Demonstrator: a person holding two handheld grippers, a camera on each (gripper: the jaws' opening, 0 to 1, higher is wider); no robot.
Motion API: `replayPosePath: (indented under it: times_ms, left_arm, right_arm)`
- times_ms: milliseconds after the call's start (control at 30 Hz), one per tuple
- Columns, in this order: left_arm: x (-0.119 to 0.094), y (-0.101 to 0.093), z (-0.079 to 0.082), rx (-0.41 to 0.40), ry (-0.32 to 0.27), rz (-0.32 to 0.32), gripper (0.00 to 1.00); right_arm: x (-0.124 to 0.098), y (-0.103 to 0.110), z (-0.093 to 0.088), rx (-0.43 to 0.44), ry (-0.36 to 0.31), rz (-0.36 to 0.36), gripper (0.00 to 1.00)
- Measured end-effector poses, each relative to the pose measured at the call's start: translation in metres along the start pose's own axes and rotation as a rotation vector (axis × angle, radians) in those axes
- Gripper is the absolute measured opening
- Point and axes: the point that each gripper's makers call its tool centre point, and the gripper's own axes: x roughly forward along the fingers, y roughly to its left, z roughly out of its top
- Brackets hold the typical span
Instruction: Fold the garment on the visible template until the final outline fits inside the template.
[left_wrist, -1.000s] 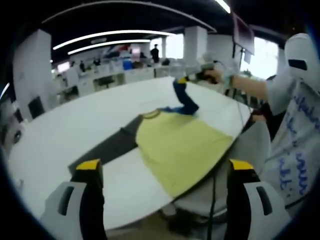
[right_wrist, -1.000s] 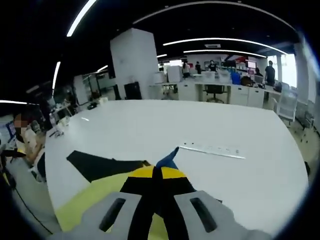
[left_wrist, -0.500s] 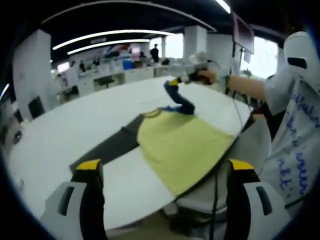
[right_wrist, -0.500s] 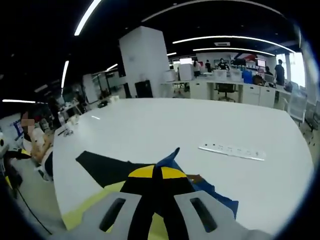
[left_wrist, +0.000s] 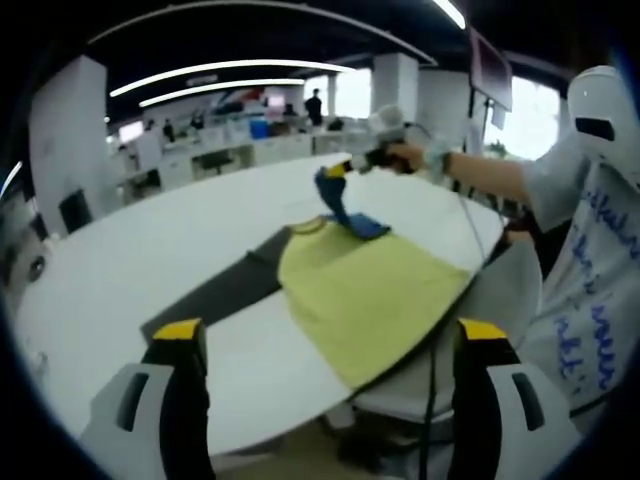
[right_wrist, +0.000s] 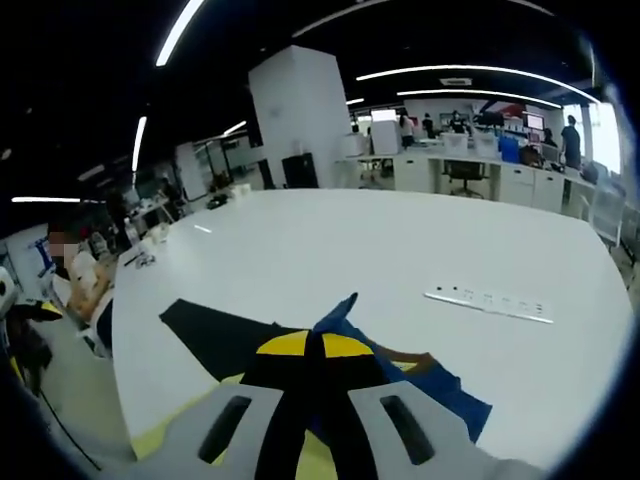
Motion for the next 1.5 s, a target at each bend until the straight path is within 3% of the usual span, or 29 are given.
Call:
replayPosePath:
  times_ms: [467,1267,1500]
  left_arm:
    - [0.0,0.002,-0.005,-0.019,0.011,0.003,0.99]
    - [0.002,0.012,-0.012,-0.063,0.025,-0.009,0.99]
    - [0.003,0.013,-0.015,-0.078,0.031,-0.009,0.99]
  right_arm:
    - [0.019,0.019,-0.02,-0.022,0.067,0.047,0.03]
    - [0.064,0.036,-0.045,-0.036,0.166,0.098,0.03]
    - [0.075,0.034,-0.06,-0.043,0.207,0.097,0.03]
